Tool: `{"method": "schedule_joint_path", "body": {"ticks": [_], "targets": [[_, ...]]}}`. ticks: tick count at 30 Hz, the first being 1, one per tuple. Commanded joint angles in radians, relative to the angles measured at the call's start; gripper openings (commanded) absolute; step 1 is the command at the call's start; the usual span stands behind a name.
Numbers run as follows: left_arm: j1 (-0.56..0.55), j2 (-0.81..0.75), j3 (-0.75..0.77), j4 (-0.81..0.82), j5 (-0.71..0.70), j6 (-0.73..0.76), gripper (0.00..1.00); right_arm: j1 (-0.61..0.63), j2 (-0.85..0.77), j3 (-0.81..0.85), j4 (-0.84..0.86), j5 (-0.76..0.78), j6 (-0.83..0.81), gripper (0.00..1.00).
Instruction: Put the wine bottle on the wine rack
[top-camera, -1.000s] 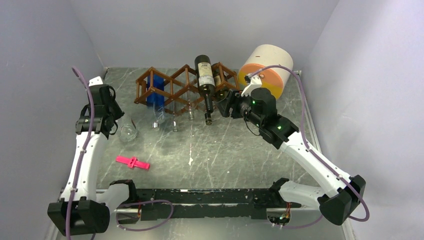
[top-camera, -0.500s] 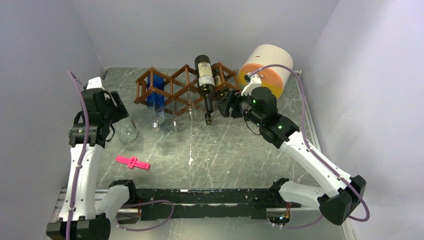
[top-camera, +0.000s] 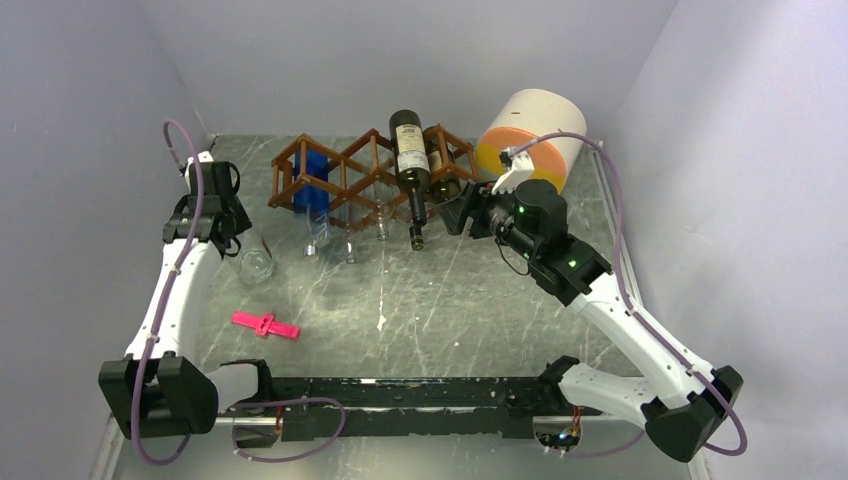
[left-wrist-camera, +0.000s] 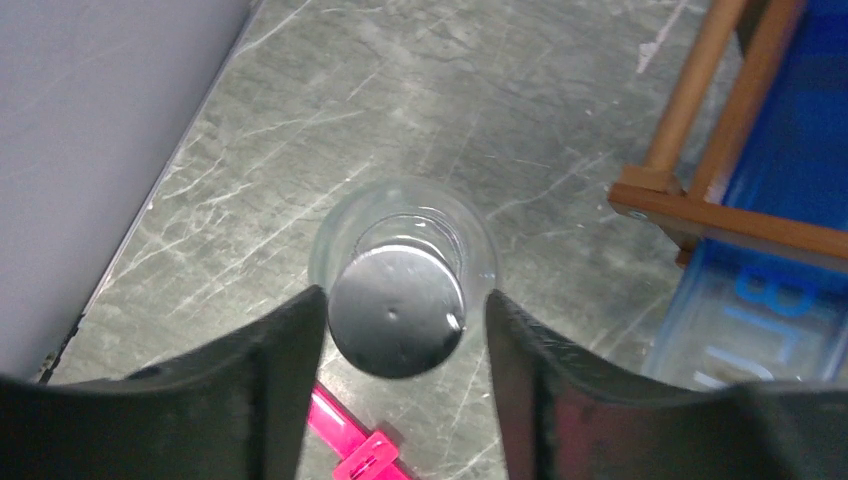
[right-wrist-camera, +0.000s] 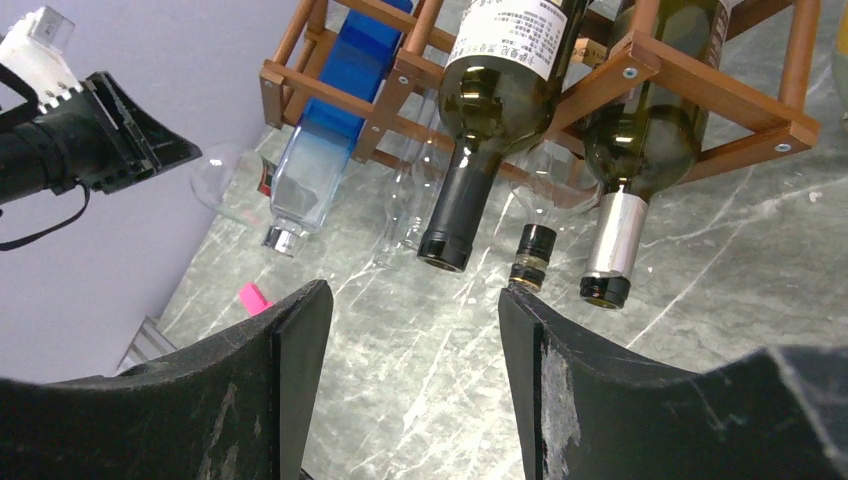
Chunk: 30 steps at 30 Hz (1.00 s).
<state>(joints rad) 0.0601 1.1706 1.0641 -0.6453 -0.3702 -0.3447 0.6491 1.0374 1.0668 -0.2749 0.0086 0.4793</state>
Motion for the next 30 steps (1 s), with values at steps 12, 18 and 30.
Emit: {"method": "schedule_joint_path", "body": {"ticks": [12, 18, 30], "targets": [[-0.076, -0.161, 0.156, -0.144, 0.121, 0.07, 0.19, -0.002, -0.027, -0.025, 0.006, 0.015, -0.05, 0.66], [-0.104, -0.209, 0.212, -0.275, 0.138, 0.087, 0.19, -0.003, -0.016, -0.015, 0.005, 0.015, -0.042, 0.66], [-0.122, -0.284, 0.276, -0.382, 0.436, 0.192, 0.15, -0.003, 0.005, 0.027, -0.019, 0.013, -0.035, 0.66]]}}
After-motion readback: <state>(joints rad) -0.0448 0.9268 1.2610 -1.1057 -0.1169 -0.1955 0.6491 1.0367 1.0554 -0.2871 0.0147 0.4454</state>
